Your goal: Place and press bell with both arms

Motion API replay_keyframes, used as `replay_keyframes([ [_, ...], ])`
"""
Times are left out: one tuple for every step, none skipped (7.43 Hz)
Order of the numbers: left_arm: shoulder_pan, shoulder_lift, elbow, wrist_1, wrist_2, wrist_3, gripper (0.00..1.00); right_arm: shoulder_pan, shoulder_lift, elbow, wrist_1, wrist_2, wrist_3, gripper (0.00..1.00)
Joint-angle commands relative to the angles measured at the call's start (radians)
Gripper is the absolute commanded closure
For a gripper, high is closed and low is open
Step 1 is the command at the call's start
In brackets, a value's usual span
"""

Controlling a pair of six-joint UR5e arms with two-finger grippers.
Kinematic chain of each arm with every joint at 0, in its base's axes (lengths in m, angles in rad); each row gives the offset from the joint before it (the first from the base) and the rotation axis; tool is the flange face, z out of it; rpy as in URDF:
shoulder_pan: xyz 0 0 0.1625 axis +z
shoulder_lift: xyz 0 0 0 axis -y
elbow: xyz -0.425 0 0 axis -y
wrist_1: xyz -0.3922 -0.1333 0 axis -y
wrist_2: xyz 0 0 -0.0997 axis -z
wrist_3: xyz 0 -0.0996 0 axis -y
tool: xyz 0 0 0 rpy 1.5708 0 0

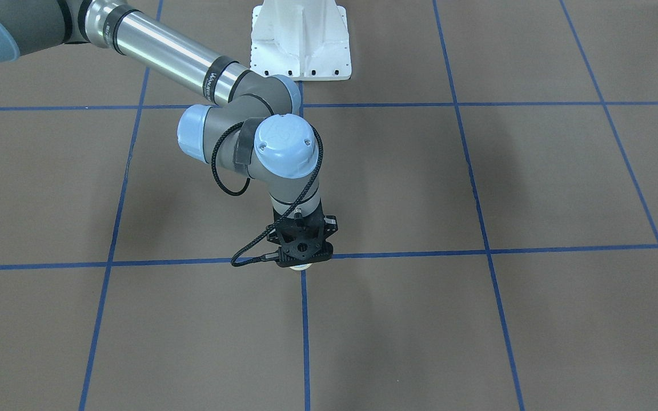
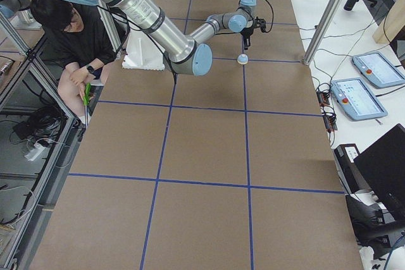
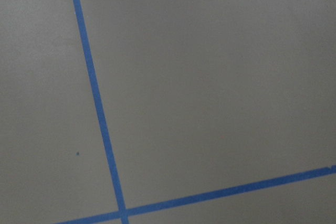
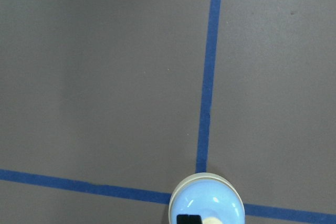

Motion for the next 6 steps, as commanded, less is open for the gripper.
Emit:
replay_keyframes([
  [-0.001,0.005,-0.012,0.022,0.004,0.01,0.0,-0.001,-0.024,0.0,0.0,-0.012,-0.004,1.0],
  [0.0,0.019,-0.02,0.021,0.004,0.012,0.0,-0.001,-0.024,0.0,0.0,-0.012,-0.004,1.0],
  [-0.001,0.022,-0.022,0.018,0.004,0.012,0.0,-0.003,-0.026,0.0,0.0,-0.012,-0.004,1.0],
  [-0.001,0.024,-0.022,0.018,0.004,0.012,0.0,-0.006,-0.024,0.0,0.0,-0.012,-0.004,1.0],
  [-0.001,0.024,-0.022,0.018,0.004,0.012,0.0,-0.01,-0.026,-0.002,0.0,-0.014,-0.004,1.0],
  [-0.001,0.024,-0.02,0.018,0.004,0.012,0.0,-0.012,-0.026,-0.002,0.0,-0.014,-0.004,1.0],
])
